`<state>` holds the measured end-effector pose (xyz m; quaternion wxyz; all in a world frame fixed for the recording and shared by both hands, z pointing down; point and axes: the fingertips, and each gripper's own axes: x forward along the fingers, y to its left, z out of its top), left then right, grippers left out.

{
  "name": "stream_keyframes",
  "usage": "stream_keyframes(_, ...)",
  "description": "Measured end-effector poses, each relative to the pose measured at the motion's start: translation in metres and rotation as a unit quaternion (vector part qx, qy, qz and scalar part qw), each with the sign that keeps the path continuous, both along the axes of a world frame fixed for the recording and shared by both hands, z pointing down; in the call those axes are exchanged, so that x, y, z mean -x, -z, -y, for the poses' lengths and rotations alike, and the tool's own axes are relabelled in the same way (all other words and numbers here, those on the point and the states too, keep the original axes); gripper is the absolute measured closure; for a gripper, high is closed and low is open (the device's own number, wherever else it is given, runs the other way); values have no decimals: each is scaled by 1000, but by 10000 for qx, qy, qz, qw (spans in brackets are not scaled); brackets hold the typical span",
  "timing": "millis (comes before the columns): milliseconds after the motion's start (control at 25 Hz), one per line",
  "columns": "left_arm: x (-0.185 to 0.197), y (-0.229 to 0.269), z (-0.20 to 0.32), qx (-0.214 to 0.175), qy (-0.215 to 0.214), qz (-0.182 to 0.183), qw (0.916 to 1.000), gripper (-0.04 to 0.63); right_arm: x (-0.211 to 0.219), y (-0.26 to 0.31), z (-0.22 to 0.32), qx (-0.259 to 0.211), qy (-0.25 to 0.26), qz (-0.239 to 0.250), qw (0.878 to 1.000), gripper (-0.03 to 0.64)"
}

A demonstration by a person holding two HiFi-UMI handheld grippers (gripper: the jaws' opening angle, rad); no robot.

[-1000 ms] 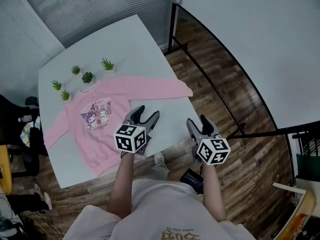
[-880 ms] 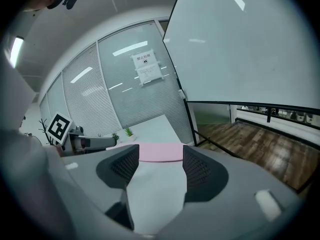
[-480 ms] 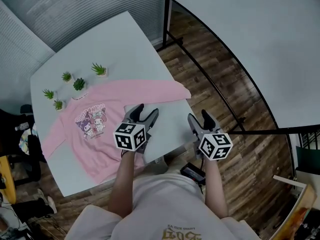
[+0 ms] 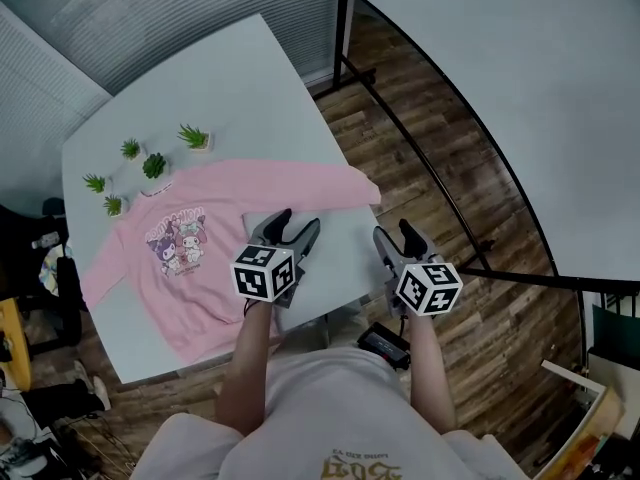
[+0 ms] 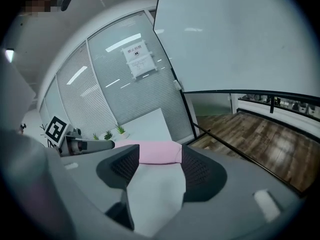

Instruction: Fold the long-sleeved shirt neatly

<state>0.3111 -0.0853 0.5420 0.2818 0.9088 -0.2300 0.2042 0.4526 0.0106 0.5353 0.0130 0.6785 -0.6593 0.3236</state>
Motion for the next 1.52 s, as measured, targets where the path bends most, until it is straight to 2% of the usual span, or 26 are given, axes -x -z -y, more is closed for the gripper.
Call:
stream_keyframes(360, -22, -36, 5, 212, 21, 356, 9991, 331, -27, -43, 17, 306, 127, 290, 9990, 366)
stream_keyframes(720, -27, -71, 13, 382, 76, 747, 9964, 333, -41, -87, 38, 673, 431, 449, 9958, 374)
stream_keyframes(1000, -29, -80, 17, 227, 9, 915, 9956, 335, -39, -111, 51, 820, 649, 747, 9917, 396)
stream_keyframes(1280, -26, -96, 18, 372, 49, 1106, 9932, 342, -29, -132, 60, 1011, 727, 1415, 9821, 396)
stream_keyframes(1520, -24, -100, 22, 449, 123, 1135, 9924, 347, -29, -142, 68, 1050, 624, 1782, 9764, 400)
